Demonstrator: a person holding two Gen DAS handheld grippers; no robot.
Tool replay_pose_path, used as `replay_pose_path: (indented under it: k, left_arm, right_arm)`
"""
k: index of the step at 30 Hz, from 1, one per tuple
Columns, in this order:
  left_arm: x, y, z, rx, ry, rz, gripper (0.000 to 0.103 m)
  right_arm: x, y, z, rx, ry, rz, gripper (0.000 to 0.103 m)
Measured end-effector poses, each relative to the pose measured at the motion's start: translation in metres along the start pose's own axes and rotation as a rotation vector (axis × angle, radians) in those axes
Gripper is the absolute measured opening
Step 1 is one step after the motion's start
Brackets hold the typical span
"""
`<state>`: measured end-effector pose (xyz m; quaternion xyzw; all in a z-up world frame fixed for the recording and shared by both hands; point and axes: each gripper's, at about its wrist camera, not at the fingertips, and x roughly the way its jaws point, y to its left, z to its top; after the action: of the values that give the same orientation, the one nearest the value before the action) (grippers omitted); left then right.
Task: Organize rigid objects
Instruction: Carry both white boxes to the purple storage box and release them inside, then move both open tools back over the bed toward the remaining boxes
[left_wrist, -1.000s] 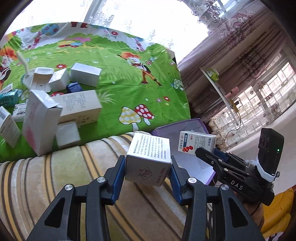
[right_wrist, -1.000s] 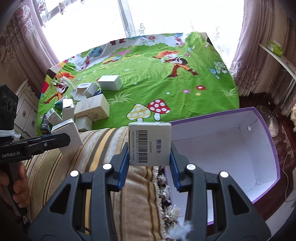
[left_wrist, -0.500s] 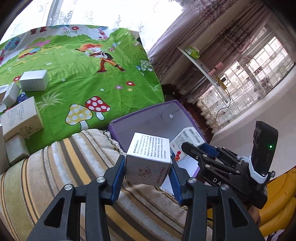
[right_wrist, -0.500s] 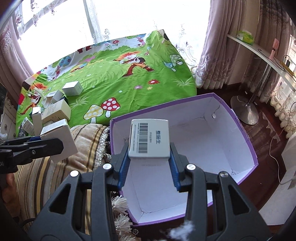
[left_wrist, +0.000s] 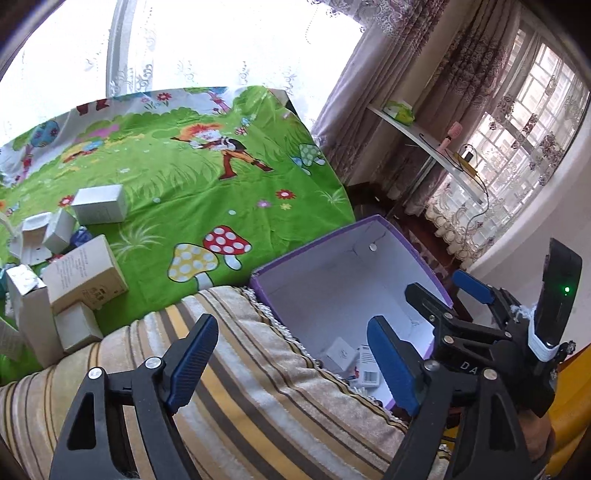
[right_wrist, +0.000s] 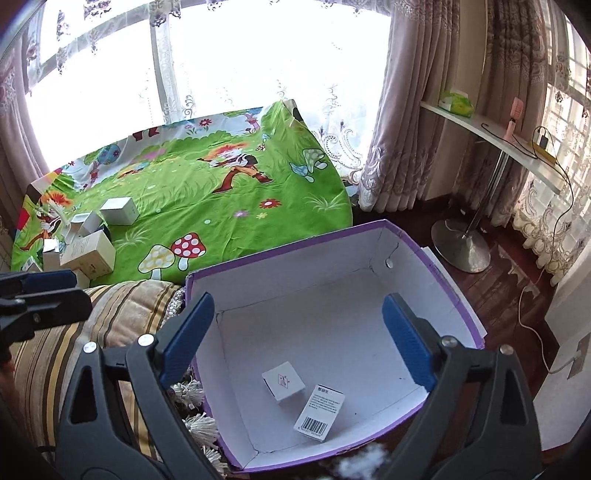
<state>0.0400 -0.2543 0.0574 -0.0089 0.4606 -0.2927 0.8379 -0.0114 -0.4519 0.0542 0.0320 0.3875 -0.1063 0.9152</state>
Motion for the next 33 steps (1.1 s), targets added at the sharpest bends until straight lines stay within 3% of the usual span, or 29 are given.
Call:
replay_pose_path:
  k: [3, 10, 16, 22, 33]
  left_arm:
    - [-0.011, 0.004, -0.003, 0.011, -0.061, 0.033, 0.084]
    - [-0.024, 0.018, -0.011, 0.018, -0.07, 0.043, 0.084]
    - [-0.043, 0.031, -0.021, 0.03, -0.11, 0.085, 0.084]
    - [-0.054, 0.067, -0.03, -0.071, -0.115, 0.092, 0.084]
    - [-0.091, 0.13, -0.051, -0.198, -0.17, 0.176, 0.084]
  right_arm:
    - [0.0, 0.004, 0.003, -0.015, 0.019, -0.004, 0.094]
    - [-0.015, 0.011, 0.008, -0.009, -0.03, 0.038, 0.094]
    - [-0.014, 0.023, 0.01, -0.014, -0.011, 0.081, 0.094]
    - [-0.015, 0.035, 0.012, -0.023, 0.002, 0.154, 0.094]
    - [-0.009, 0.072, 0.016, -0.125, 0.034, 0.173, 0.094]
